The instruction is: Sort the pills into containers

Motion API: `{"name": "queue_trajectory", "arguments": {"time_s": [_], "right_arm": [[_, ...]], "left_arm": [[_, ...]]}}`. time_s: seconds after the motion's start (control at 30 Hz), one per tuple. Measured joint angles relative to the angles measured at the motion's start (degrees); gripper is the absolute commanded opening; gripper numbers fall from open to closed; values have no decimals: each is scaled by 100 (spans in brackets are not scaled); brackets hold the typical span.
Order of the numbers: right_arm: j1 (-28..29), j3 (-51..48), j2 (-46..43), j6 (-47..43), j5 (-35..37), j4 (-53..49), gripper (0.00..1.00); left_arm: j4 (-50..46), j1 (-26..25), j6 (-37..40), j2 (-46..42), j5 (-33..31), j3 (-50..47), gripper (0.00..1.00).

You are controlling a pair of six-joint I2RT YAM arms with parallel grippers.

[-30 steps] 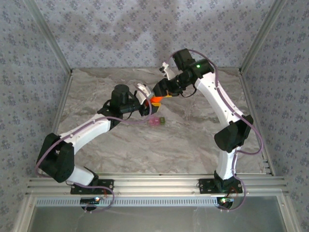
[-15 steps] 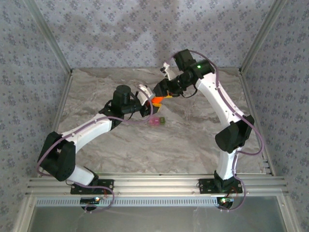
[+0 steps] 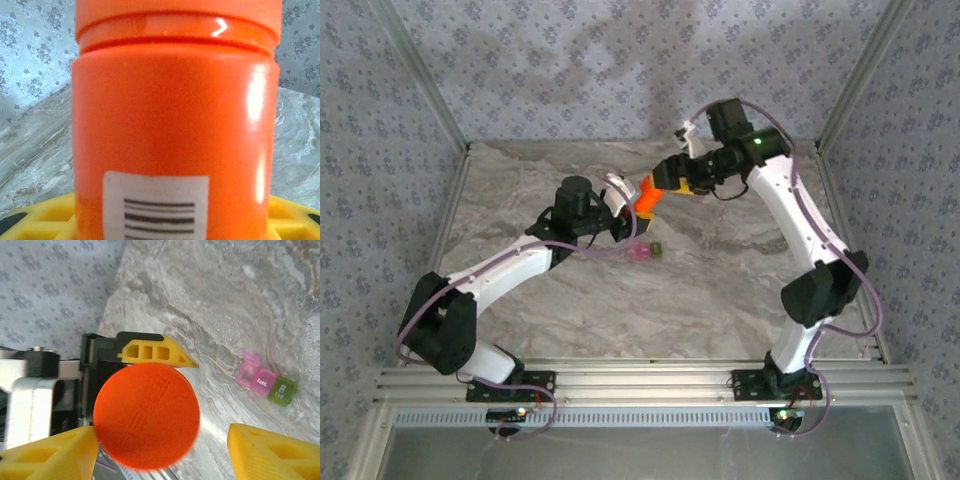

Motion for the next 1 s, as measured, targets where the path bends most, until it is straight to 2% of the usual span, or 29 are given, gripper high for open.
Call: {"name": "queue_trajectory", "arguments": {"time_s": [0.2,0.73,0.9,1.0], "right_arm": [[-269,-450,-334,284,-155,498,70],[-28,-566,-136,863,-334,1268,77],[85,-610,-74,859,-334,1268,72],[98,-697,-74,855,-348,1281,58]], "left_arm": [[-151,0,-24,0,-20,46,0],[-695,0,24,0,181,365,0],[-713,0,24,0,190,365,0],[-728,2,26,0,190,365,0]]}}
